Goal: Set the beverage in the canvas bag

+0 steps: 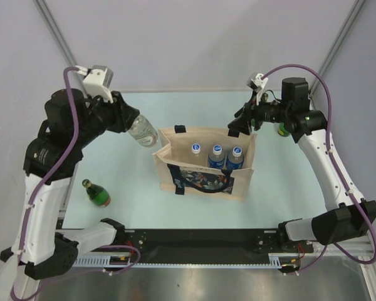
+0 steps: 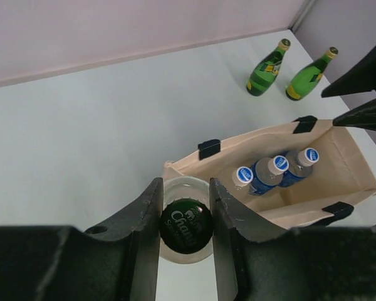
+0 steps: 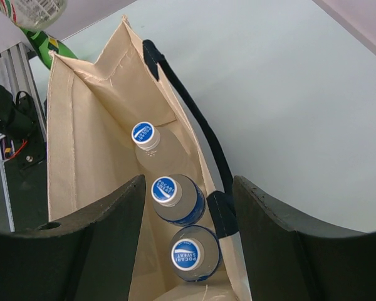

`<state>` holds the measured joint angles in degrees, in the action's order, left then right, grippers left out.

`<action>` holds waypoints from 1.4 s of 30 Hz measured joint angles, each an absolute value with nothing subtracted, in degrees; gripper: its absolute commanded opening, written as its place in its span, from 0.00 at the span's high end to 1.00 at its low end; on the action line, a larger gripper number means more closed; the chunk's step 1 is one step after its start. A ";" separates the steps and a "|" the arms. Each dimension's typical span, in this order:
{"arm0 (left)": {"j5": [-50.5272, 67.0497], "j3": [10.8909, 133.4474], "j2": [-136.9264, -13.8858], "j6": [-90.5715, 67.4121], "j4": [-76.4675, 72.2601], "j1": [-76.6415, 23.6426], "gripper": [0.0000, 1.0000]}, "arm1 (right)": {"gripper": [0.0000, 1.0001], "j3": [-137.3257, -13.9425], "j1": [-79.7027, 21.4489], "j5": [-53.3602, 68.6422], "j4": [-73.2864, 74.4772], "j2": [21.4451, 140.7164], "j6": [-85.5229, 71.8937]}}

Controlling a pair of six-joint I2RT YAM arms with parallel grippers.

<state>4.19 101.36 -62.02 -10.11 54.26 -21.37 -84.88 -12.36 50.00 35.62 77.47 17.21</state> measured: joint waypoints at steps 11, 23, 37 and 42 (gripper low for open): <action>1.45 106.00 -73.52 -9.91 52.80 -36.82 1.00 | 0.37 -84.88 -10.83 50.04 35.77 77.41 17.21; 1.34 102.41 -78.06 -7.86 47.64 -40.23 1.00 | 0.37 -82.32 -10.66 50.48 36.01 75.09 17.21; -2.98 82.30 -75.61 -4.91 38.65 -40.27 1.00 | 0.37 -82.30 -11.51 50.89 36.82 75.09 18.55; -4.73 77.97 -73.84 -3.79 33.58 -40.27 1.00 | 0.37 -82.30 -12.14 50.94 37.65 75.09 19.59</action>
<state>-4.73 77.97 -73.84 -3.79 33.58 -40.27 -82.30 -12.14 50.94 37.65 75.09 19.59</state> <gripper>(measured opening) 0.365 0.631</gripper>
